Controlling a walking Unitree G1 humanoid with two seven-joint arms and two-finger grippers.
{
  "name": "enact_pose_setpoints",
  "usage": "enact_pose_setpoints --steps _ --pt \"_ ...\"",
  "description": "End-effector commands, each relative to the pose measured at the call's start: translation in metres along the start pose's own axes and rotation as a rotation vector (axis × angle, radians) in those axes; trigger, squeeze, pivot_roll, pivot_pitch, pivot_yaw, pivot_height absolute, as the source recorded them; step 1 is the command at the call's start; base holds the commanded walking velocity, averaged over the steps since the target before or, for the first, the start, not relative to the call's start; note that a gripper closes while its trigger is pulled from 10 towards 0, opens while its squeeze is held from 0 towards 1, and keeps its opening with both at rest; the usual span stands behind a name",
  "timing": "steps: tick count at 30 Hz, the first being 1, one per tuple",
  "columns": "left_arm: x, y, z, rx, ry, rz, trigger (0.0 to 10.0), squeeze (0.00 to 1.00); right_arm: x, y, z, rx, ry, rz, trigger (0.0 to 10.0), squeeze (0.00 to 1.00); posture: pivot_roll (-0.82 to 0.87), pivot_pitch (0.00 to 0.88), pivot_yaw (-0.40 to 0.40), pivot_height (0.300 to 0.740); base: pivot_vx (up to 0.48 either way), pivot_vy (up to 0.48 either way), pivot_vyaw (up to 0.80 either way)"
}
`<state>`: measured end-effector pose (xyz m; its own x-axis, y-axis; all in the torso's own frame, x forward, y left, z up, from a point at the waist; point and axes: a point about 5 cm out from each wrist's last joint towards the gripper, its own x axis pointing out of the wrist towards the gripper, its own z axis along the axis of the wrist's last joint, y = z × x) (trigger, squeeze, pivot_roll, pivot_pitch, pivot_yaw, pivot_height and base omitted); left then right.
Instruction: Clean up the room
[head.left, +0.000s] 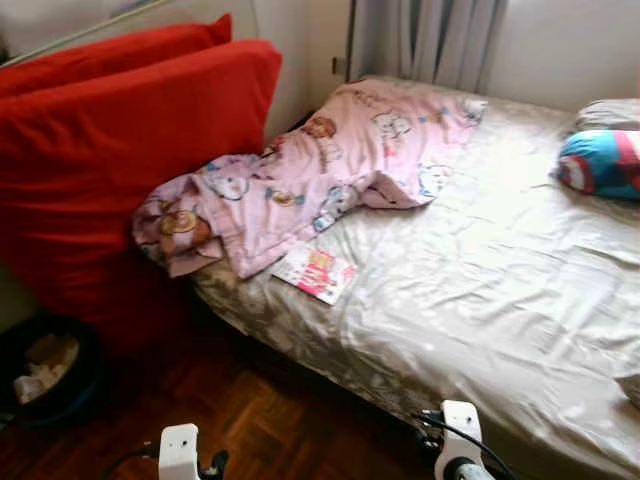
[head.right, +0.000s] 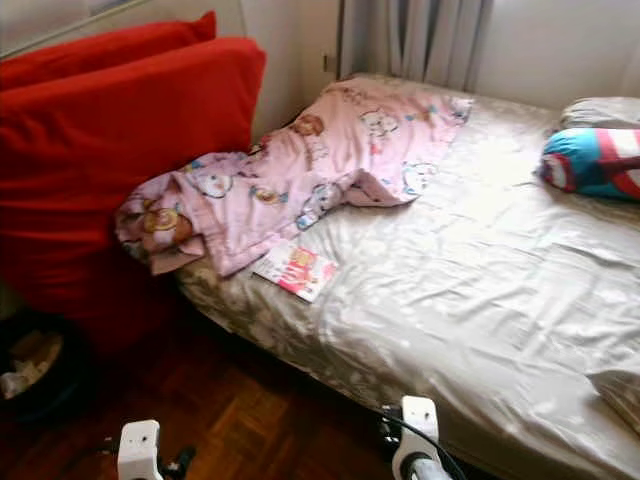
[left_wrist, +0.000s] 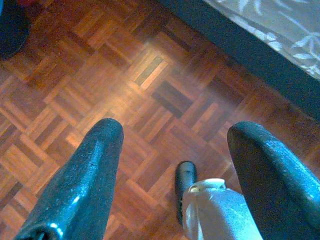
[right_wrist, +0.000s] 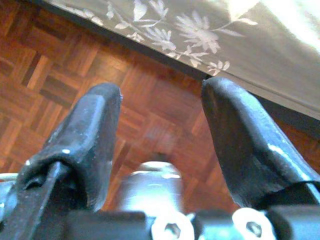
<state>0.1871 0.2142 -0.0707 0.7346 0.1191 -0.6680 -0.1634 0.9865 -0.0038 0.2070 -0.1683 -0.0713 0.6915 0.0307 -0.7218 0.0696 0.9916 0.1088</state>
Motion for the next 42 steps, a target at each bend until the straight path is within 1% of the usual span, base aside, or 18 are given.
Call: enact_pose_setpoints --steps 1,13,15,18,30,42 --pt "-0.0006 -0.0016 -0.0028 0.002 0.011 -0.001 10.0 0.00 -0.0013 -0.0072 -0.0015 0.002 0.005 -0.022 10.0 0.00 -0.01 0.074 0.031 0.740 0.000 -0.319 0.00" --pt "-0.0009 -0.0012 -0.0040 -0.002 0.018 0.001 10.0 0.00 -0.0011 -0.0074 -0.0011 0.006 0.008 -0.025 10.0 0.00 -0.01 0.084 0.032 0.740 0.000 -0.320 0.00" --pt "-0.0008 -0.0007 -0.0039 -0.003 0.019 0.002 10.0 0.00 -0.0011 -0.0074 -0.0014 0.005 0.012 -0.025 10.0 0.00 -0.01 0.084 0.032 0.740 0.000 -0.319 -0.46" --pt "-0.0007 -0.0003 -0.0038 -0.004 0.020 0.004 10.0 0.00 -0.0010 -0.0072 -0.0016 0.008 0.015 -0.025 10.0 0.00 -0.01 0.085 0.032 0.740 0.000 -0.321 -0.75" --pt "-0.0010 0.0015 -0.0042 -0.016 0.023 0.012 10.0 0.00 -0.0009 -0.0071 -0.0019 0.005 0.020 -0.029 10.0 0.00 -0.02 0.090 0.036 0.740 0.000 0.000 -0.73" --pt "-0.0001 0.0012 -0.0029 -0.010 0.026 0.007 10.0 0.00 -0.0007 -0.0068 -0.0016 0.006 0.021 -0.031 10.0 0.00 -0.03 0.087 0.035 0.740 0.000 0.000 -0.72"
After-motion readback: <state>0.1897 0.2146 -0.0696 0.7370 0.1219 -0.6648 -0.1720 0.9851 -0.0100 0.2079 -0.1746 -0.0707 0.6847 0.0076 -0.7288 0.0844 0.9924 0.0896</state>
